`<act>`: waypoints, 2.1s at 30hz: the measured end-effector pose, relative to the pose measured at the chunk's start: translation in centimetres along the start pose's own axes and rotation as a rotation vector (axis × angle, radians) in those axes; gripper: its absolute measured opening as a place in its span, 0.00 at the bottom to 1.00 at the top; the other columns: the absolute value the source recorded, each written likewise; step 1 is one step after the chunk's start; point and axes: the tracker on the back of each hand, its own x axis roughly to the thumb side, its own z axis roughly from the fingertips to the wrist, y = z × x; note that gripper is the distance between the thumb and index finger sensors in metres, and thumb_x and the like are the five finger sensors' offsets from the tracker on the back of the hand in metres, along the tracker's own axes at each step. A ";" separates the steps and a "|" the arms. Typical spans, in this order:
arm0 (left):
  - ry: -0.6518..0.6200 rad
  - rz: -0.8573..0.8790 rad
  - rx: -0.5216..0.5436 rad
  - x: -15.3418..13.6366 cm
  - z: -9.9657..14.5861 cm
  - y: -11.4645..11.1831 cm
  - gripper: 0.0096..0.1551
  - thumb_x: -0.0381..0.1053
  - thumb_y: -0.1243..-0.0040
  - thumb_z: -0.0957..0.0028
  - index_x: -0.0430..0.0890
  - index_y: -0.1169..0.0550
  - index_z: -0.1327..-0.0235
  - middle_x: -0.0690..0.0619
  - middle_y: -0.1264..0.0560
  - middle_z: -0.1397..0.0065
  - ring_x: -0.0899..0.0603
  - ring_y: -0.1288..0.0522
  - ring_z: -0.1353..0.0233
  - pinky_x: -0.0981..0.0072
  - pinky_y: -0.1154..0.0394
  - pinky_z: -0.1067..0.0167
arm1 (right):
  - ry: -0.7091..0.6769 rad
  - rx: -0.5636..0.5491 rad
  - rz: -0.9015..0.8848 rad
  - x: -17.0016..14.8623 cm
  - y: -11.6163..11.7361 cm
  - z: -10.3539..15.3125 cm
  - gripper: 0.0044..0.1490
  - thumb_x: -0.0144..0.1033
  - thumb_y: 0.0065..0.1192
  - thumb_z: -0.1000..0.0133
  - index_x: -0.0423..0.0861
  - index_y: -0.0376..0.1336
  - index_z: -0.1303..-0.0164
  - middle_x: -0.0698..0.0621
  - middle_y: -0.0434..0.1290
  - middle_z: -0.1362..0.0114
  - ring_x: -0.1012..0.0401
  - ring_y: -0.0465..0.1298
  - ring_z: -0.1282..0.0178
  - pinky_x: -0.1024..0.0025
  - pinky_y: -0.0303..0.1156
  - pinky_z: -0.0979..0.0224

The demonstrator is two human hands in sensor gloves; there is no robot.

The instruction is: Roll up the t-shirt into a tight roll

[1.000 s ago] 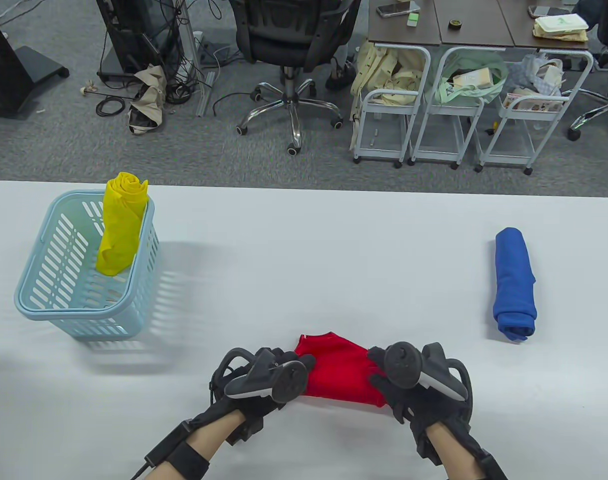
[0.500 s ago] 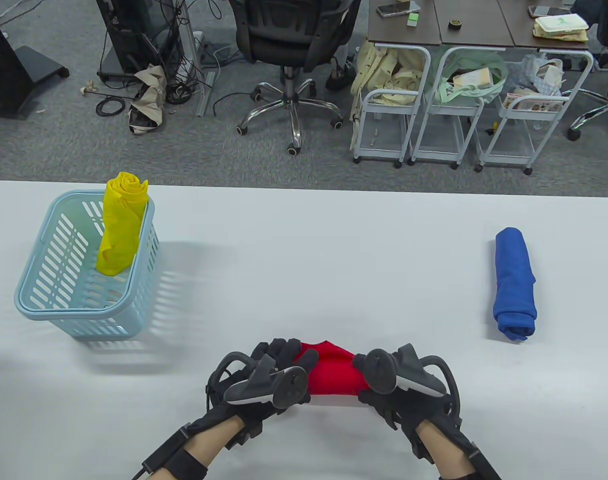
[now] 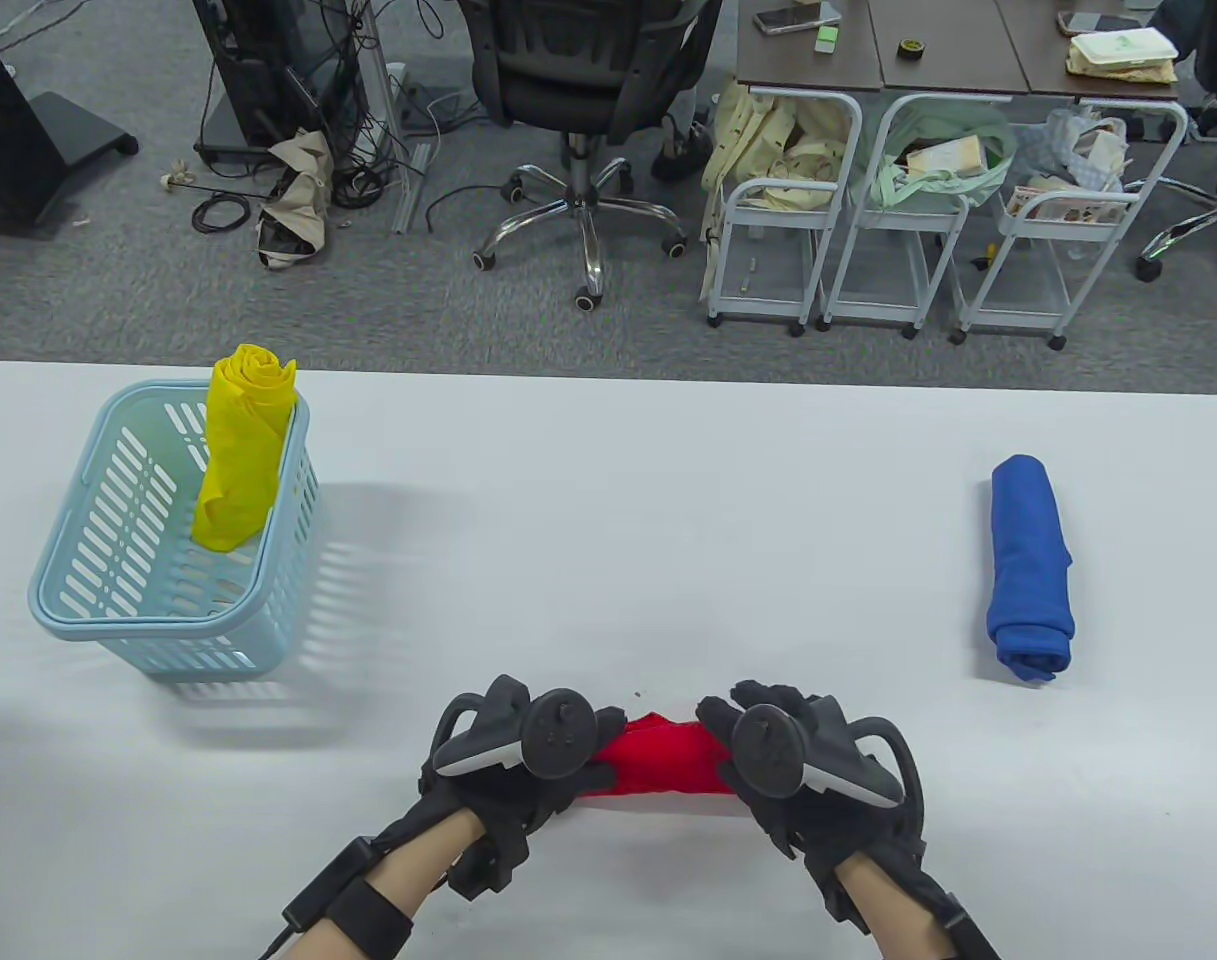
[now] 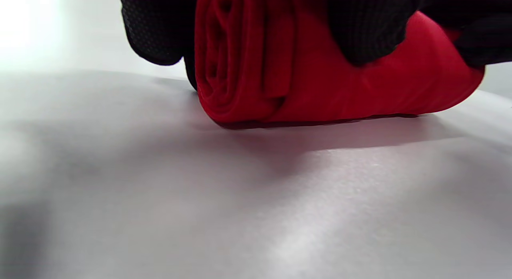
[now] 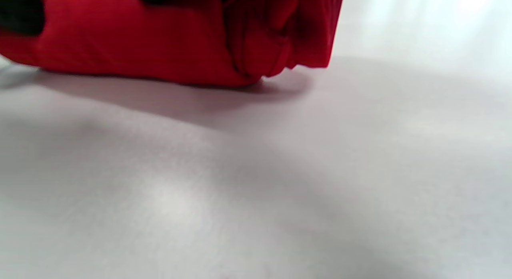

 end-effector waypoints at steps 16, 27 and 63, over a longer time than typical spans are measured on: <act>0.039 -0.281 -0.112 1.3 -1.3 -2.6 0.48 0.65 0.59 0.40 0.53 0.63 0.17 0.47 0.56 0.09 0.36 0.49 0.12 0.37 0.46 0.21 | 0.047 0.097 0.047 0.5 1.6 -1.8 0.58 0.64 0.56 0.43 0.56 0.30 0.15 0.43 0.40 0.11 0.42 0.46 0.12 0.42 0.47 0.18; 0.084 -0.172 -0.081 -1.3 -0.5 -1.2 0.47 0.67 0.61 0.40 0.56 0.64 0.18 0.46 0.59 0.10 0.35 0.52 0.13 0.40 0.47 0.20 | 0.199 0.059 0.039 -3.2 0.8 -1.4 0.55 0.63 0.57 0.44 0.60 0.33 0.16 0.47 0.45 0.12 0.46 0.52 0.14 0.45 0.51 0.18; 0.236 -0.095 0.091 -5.9 2.3 1.8 0.38 0.63 0.80 0.39 0.56 0.62 0.15 0.45 0.68 0.11 0.33 0.66 0.14 0.39 0.60 0.22 | 0.711 0.194 -0.001 -14.9 -2.1 -3.4 0.51 0.60 0.31 0.39 0.50 0.17 0.21 0.41 0.16 0.19 0.41 0.20 0.18 0.41 0.27 0.22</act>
